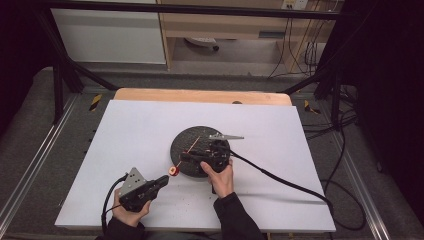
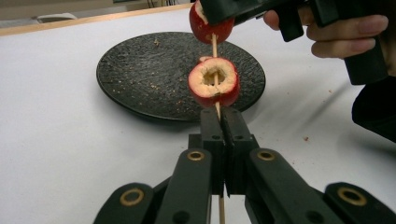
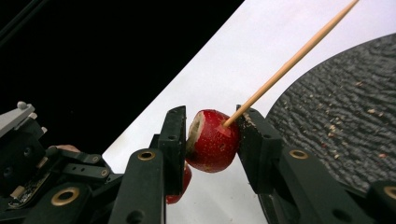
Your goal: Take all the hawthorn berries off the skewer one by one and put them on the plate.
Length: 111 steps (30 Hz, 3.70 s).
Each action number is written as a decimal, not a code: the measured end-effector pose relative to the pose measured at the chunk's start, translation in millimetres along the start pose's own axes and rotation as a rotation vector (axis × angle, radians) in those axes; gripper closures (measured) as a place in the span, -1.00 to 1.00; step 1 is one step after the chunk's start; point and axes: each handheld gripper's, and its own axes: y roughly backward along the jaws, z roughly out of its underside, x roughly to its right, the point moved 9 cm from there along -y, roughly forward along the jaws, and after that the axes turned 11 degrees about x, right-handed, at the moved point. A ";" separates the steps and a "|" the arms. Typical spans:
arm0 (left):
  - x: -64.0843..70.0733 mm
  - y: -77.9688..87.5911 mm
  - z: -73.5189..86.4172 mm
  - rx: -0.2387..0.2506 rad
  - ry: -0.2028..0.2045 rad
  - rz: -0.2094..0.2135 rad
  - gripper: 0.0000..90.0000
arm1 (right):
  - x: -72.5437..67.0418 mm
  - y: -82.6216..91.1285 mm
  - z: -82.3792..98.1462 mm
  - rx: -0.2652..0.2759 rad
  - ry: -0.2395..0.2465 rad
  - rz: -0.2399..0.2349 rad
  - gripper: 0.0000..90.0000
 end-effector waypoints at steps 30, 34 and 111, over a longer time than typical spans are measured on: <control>3.1 1.8 -4.8 0.032 -0.016 -0.004 0.97 | -5.1 -2.0 3.3 -0.019 -0.093 -0.056 0.50; 2.7 2.2 -5.6 0.034 -0.017 -0.007 0.97 | -4.3 -2.1 1.0 -0.008 -0.096 -0.048 0.50; -5.1 1.5 1.1 0.004 0.004 -0.026 0.97 | 114.7 43.6 2.2 -0.041 0.105 0.379 0.31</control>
